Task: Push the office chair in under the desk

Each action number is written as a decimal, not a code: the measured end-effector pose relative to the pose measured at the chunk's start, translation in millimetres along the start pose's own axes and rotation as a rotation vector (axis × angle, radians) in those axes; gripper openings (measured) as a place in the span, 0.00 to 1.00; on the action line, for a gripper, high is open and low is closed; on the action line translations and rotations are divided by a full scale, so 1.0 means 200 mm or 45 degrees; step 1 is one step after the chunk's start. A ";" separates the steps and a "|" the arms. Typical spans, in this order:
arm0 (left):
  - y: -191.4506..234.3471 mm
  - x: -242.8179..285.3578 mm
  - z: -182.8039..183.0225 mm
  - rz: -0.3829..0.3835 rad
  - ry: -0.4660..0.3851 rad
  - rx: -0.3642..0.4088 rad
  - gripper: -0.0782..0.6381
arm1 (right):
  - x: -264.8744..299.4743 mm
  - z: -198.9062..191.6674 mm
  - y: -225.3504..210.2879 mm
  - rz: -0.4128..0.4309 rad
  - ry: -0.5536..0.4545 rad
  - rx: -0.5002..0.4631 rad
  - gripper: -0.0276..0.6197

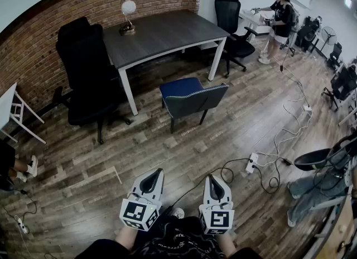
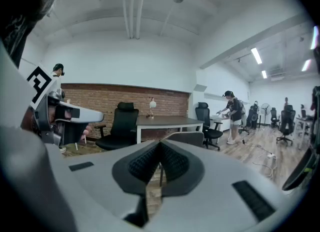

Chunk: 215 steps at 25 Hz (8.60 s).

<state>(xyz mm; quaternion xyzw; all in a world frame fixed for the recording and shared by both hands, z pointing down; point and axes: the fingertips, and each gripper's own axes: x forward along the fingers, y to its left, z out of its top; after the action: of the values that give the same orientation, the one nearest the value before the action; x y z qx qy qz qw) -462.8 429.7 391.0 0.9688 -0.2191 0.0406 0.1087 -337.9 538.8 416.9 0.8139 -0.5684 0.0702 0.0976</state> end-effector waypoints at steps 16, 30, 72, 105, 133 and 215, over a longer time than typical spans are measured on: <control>-0.06 -0.01 -0.07 0.085 0.012 -0.006 0.12 | -0.07 0.04 -0.07 0.010 -0.086 -0.003 0.05; -0.01 0.38 -0.12 -0.051 0.073 0.041 0.12 | 0.18 -0.03 -0.23 -0.077 0.010 -0.038 0.05; 0.75 1.60 0.05 -0.344 0.162 0.092 0.12 | 1.44 0.16 -0.43 -0.318 0.142 0.013 0.05; 0.49 2.46 -0.02 -0.044 0.322 0.080 0.12 | 2.28 0.08 -1.33 0.259 0.289 -0.089 0.05; 0.49 2.56 -0.21 -0.006 0.631 0.184 0.34 | 2.43 -0.07 -1.21 1.020 0.500 -0.322 0.22; 0.53 2.65 -0.84 -0.542 1.410 0.602 0.27 | 2.58 -0.64 -1.06 1.544 0.760 -1.449 0.20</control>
<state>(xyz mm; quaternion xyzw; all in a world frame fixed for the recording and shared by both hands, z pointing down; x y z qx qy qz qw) -37.0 153.9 642.7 0.8243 0.0818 0.5601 -0.0052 37.2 170.3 641.1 0.1479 -0.8019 0.0259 0.5783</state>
